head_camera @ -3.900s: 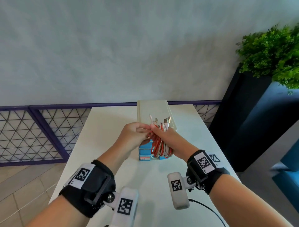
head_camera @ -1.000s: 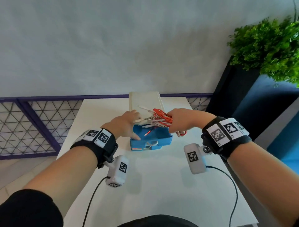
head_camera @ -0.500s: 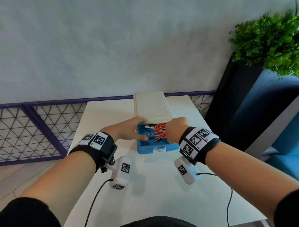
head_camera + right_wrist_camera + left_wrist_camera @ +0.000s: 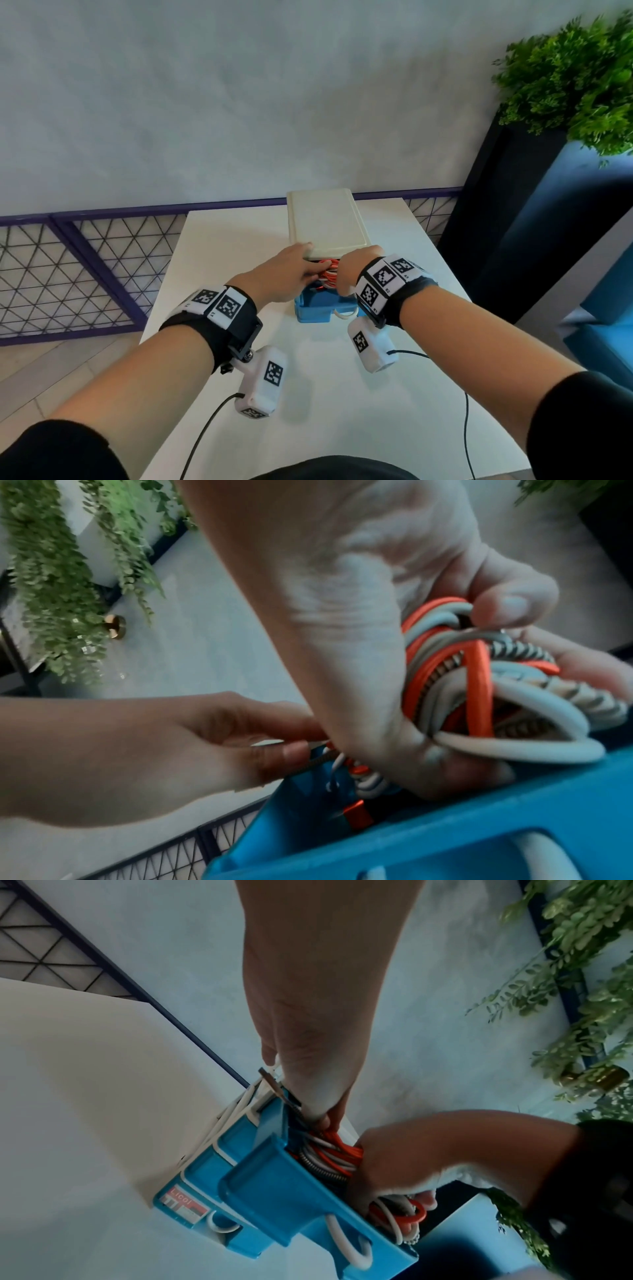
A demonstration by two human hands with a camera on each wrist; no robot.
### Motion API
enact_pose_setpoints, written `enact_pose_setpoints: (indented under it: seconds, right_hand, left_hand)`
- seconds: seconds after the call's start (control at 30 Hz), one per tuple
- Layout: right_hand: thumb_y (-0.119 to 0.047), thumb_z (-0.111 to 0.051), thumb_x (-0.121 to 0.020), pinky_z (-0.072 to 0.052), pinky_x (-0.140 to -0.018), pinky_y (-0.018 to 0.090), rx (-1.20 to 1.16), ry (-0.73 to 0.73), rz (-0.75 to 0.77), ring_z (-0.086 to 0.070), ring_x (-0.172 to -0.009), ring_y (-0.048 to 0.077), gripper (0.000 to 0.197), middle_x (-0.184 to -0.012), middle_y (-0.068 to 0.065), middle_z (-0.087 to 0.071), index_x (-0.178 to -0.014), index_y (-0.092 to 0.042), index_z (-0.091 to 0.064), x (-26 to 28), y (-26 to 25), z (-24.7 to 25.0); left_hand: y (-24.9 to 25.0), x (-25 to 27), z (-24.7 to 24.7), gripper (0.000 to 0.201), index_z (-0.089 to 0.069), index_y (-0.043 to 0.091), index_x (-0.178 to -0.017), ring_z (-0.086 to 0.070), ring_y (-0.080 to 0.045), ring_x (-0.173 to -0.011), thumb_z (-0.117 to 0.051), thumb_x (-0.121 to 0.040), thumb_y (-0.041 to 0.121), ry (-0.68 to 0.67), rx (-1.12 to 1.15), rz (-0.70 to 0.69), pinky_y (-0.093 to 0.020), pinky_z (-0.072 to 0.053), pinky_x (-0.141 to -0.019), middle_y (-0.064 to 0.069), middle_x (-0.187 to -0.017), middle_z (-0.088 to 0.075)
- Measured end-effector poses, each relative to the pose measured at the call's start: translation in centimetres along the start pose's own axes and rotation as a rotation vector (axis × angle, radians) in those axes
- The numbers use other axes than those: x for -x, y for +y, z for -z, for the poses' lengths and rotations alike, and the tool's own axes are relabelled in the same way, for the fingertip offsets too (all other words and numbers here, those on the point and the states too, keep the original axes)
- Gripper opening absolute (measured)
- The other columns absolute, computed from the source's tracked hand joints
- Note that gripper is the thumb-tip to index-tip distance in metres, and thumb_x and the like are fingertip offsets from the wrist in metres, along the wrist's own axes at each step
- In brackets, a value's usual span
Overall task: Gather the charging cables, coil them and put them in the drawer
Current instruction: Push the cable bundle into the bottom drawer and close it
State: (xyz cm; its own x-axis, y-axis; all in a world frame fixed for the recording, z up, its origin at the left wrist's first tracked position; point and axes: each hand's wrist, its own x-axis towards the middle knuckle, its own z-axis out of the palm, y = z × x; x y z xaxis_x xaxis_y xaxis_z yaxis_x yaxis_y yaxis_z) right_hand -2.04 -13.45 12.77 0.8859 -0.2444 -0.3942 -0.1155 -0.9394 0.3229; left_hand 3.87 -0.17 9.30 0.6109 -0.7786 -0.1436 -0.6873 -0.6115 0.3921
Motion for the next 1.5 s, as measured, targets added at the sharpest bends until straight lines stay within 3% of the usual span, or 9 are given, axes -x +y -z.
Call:
enact_pose_setpoints:
  seconds: [0.17, 0.37, 0.47, 0.6, 0.8, 1.07, 1.27, 1.4, 1.5]
  right_hand:
    - [-0.033, -0.047, -0.094, -0.040, -0.070, 0.028, -0.044, 0.066, 0.001, -0.042, -0.059, 0.011, 0.025, -0.067, -0.003, -0.045, -0.075, -0.018, -0.045, -0.1, 0.3, -0.3]
    - [-0.032, -0.053, -0.092, -0.042, -0.066, 0.026, -0.145, 0.092, -0.080, -0.051, -0.072, 0.014, 0.016, -0.068, -0.001, -0.045, -0.089, -0.016, -0.054, -0.8, -0.6, -0.8]
    - [-0.044, -0.065, -0.081, -0.044, -0.063, 0.027, -0.270, 0.104, -0.055, -0.054, -0.071, 0.016, 0.033, -0.074, 0.000, -0.053, -0.098, -0.016, -0.059, -0.9, -0.2, -1.6]
    - [-0.059, -0.057, -0.085, -0.046, -0.081, 0.033, -0.330, 0.136, 0.087, -0.059, -0.104, 0.027, 0.058, -0.111, 0.009, -0.059, -0.121, -0.014, -0.054, -0.2, 0.6, -2.7]
    - [-0.022, -0.045, -0.100, -0.048, -0.084, 0.036, -0.189, 0.225, 0.135, -0.048, -0.107, 0.031, 0.053, -0.119, 0.017, -0.048, -0.149, -0.027, -0.027, 1.3, 0.5, -5.2]
    - [-0.036, -0.031, -0.103, -0.043, -0.079, 0.032, -0.010, 0.220, 0.033, -0.051, -0.116, 0.030, 0.051, -0.131, 0.016, -0.045, -0.137, 0.001, -0.036, 0.4, -0.1, -4.4]
    - [-0.030, -0.032, -0.105, -0.049, -0.085, 0.029, 0.043, 0.253, -0.017, -0.052, -0.116, 0.027, 0.045, -0.130, 0.015, -0.048, -0.136, 0.000, -0.041, 0.8, -0.7, -3.5]
    - [-0.019, -0.043, -0.099, -0.051, -0.073, 0.028, -0.005, 0.258, -0.053, -0.050, -0.111, 0.028, 0.039, -0.127, 0.015, -0.044, -0.133, 0.001, -0.044, 0.8, -0.7, -3.8]
    - [-0.034, -0.045, -0.100, -0.041, -0.063, 0.030, -0.110, 0.313, -0.032, -0.051, -0.110, 0.028, 0.045, -0.129, 0.013, -0.041, -0.130, -0.001, -0.048, 0.7, -0.1, -4.1]
  left_hand:
    - [-0.7, -0.5, -0.1, 0.044, -0.033, 0.039, -0.143, -0.016, -0.030, -0.142, -0.036, -0.100, 0.033, -0.035, -0.125, 0.006, -0.041, -0.015, -0.118, -0.008, -0.152, -0.020]
    - [0.3, 0.1, 0.5, 0.043, -0.038, 0.030, -0.143, -0.008, -0.026, -0.146, -0.037, -0.100, 0.031, -0.052, -0.152, -0.007, -0.035, -0.009, -0.117, -0.012, -0.156, -0.014]
    - [0.5, 0.0, 0.2, 0.040, -0.046, 0.020, -0.138, -0.024, -0.029, -0.138, -0.038, -0.100, 0.030, -0.003, -0.116, 0.009, -0.033, -0.020, -0.111, -0.014, -0.146, -0.029]
    - [0.3, -0.1, -0.9, 0.025, -0.052, 0.006, -0.104, -0.047, -0.028, -0.108, -0.046, -0.097, 0.028, 0.158, 0.072, 0.043, -0.031, -0.040, -0.083, -0.009, -0.109, -0.046]
    - [0.3, -0.6, -2.1, 0.037, -0.054, 0.025, -0.132, -0.025, -0.031, -0.137, -0.044, -0.098, 0.034, 0.203, -0.120, 0.022, -0.042, -0.029, -0.111, -0.011, -0.149, -0.030]
    - [0.0, -0.6, -1.7, 0.035, -0.059, 0.024, -0.128, -0.031, -0.033, -0.135, -0.055, -0.093, 0.029, 0.196, -0.119, 0.006, -0.039, -0.025, -0.114, -0.011, -0.149, -0.034]
    - [-1.1, 0.5, 1.1, 0.026, -0.064, 0.019, -0.114, -0.056, -0.020, -0.112, -0.064, -0.088, 0.018, 0.274, 0.142, 0.067, -0.034, -0.045, -0.094, -0.002, -0.120, -0.062]
    - [-0.9, 0.9, 0.8, 0.009, -0.064, 0.017, -0.087, -0.059, -0.023, -0.088, -0.065, -0.086, 0.026, 0.349, 0.061, 0.273, -0.037, -0.051, -0.076, -0.001, -0.094, -0.057]
    - [-0.1, 0.8, 0.8, 0.012, -0.066, 0.012, -0.077, -0.063, -0.026, -0.078, -0.065, -0.086, 0.019, 0.367, 0.119, 0.293, -0.036, -0.054, -0.068, -0.002, -0.079, -0.062]
